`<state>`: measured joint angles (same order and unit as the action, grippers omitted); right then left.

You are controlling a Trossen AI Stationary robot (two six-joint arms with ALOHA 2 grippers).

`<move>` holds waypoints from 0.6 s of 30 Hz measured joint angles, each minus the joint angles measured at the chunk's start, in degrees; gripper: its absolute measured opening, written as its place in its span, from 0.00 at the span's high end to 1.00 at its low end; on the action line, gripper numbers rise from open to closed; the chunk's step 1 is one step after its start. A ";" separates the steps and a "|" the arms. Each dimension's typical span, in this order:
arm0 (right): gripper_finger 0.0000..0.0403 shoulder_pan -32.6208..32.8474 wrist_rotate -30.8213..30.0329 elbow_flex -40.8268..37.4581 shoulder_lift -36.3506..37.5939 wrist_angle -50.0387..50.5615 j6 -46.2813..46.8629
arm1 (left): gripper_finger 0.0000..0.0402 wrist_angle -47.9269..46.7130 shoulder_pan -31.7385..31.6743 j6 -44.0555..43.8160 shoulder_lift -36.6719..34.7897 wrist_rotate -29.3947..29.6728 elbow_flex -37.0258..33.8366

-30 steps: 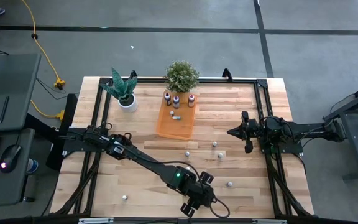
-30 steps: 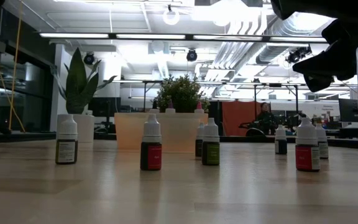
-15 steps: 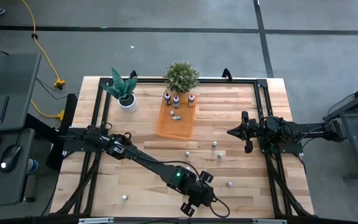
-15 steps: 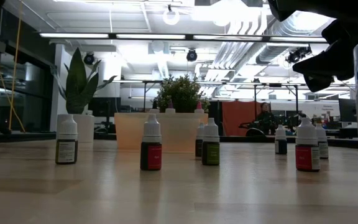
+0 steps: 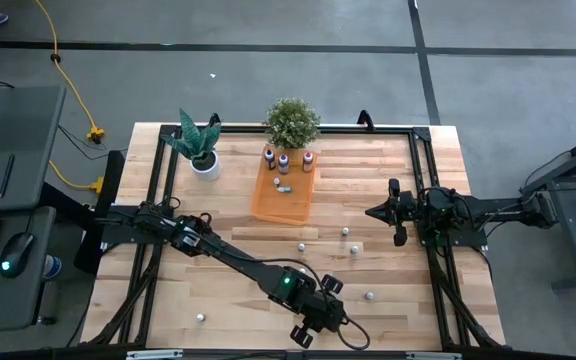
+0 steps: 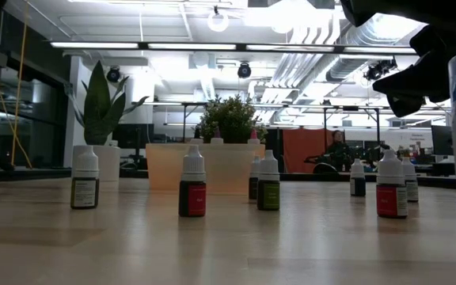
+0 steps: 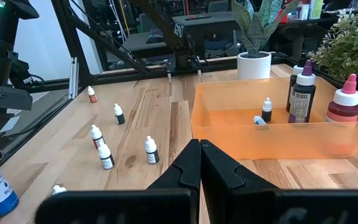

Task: Pick & Place food coloring
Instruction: Put the large blue food coloring bottle into the orange bin

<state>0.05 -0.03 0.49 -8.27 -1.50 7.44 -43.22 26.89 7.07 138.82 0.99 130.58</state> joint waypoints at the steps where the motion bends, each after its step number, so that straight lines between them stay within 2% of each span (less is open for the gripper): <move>1: 1.00 -0.02 0.02 0.01 0.00 -0.01 0.00 | 0.77 0.00 -0.02 0.00 0.00 0.02 0.00; 18: 1.00 0.00 0.02 0.00 -0.02 0.00 0.00 | 0.77 -3.88 -1.78 0.04 -2.44 0.21 0.76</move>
<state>0.05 -0.01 0.49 -8.29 -1.50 7.44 -47.10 25.12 7.11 136.39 1.21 131.34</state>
